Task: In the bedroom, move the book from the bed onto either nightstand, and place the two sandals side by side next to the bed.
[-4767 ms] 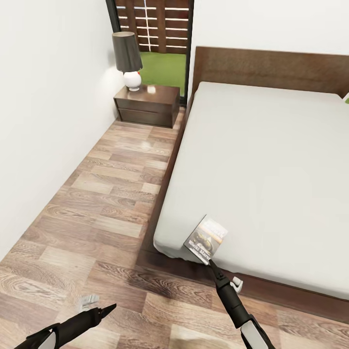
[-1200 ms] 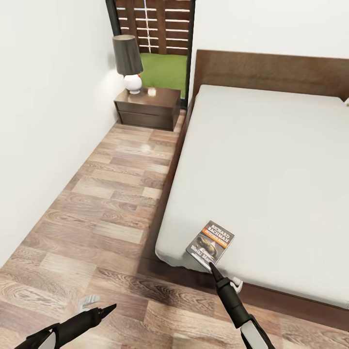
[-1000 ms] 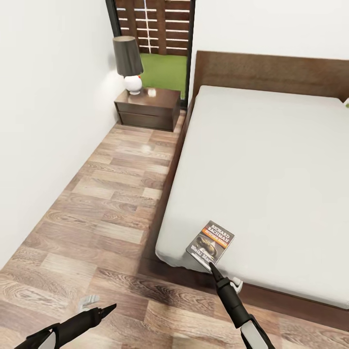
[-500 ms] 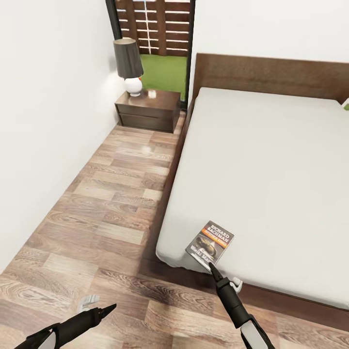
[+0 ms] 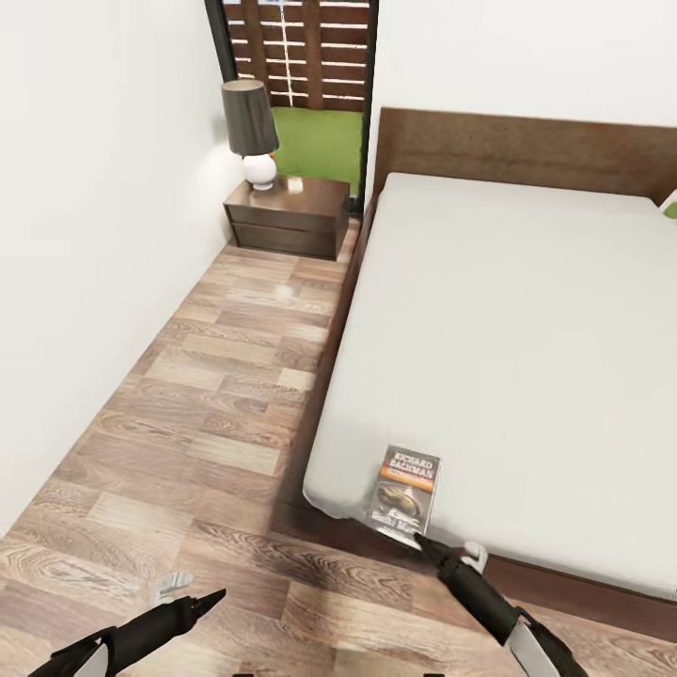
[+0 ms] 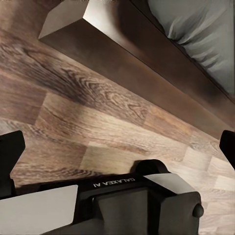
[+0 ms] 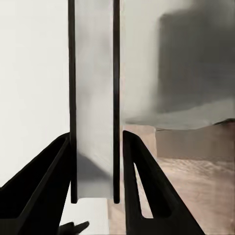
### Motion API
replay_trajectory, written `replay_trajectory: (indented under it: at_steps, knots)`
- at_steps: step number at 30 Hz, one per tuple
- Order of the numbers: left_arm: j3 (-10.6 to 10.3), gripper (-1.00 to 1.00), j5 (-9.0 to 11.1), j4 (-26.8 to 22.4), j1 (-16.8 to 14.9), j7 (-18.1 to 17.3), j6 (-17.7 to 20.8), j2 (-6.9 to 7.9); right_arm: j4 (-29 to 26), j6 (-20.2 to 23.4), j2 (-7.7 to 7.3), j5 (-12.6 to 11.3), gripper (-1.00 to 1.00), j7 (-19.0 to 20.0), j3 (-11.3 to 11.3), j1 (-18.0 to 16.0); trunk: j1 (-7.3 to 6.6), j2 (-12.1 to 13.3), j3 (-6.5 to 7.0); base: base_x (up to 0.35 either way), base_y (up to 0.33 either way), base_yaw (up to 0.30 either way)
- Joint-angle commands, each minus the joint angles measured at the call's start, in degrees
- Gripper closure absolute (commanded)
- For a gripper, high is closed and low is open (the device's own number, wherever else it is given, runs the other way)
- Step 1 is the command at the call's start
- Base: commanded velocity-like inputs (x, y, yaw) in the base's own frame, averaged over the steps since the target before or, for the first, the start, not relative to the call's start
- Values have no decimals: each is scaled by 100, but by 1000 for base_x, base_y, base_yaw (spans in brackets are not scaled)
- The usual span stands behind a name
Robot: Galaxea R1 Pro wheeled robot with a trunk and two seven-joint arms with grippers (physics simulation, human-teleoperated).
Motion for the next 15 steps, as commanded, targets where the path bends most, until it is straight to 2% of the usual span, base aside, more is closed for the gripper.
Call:
replay_trajectory:
  at_steps: [1, 3, 5, 7, 9, 10, 11, 12, 13, 14, 15]
  knots:
    - [46, -100, -26, 4, -2, -26, 22, -2, -2, 244, -424, 78, 100, 144, 39, 5, -23, 39, 16, 0, 0, 0]
    - [46, -100, -28, 4, -1, -26, 22, -2, -3, 637, -1011, 152, 100, 577, 51, 14, -67, 120, 52, 0, 0, 0]
    - [44, -100, -35, 6, 0, -22, 22, -2, 13, 1042, -1543, 186, 100, 1450, 56, 22, -111, 200, 88, 0, 0, 0]
    - [45, -100, -34, 4, -2, -19, 22, -2, 64, 1260, -1913, 220, 100, 2497, 55, 30, -154, 280, 124, 0, 0, 0]
    - [45, -100, -36, 4, 0, -19, 22, -2, 92, 1297, -2008, 296, 100, 2838, 56, 36, -198, 360, 159, 0, 0, 0]
    - [45, -100, -37, 4, 1, -18, 22, -2, 174, 1303, -2057, 491, 100, 3022, 56, 41, -220, 400, 177, 0, 0, 0]
    - [45, -100, -38, 6, 1, -18, 22, -2, 221, 1302, -2067, 581, 100, 3061, 57, 42, -242, 441, 195, 0, 0, 0]
    - [44, -100, -40, 5, 2, -18, 22, -2, 342, 1301, -2080, 784, 100, 3112, 58, 44, -264, 481, 213, 0, 0, 0]
    - [42, -100, -42, 6, 2, -17, 22, -2, 547, 1300, -2094, 1102, 100, 3112, 59, 46, -286, 521, 231, 0, 0, 0]
    - [40, -100, -42, 5, 2, -17, 22, -2, 646, 1296, -2099, 1290, 100, 3112, 59, 46, -308, 561, 249, 0, 0, 0]
    - [41, -100, -39, 7, 2, -17, 22, -2, 681, 1295, -2100, 1370, 100, 3112, 59, 46, -330, 601, 267, 0, 0, 0]
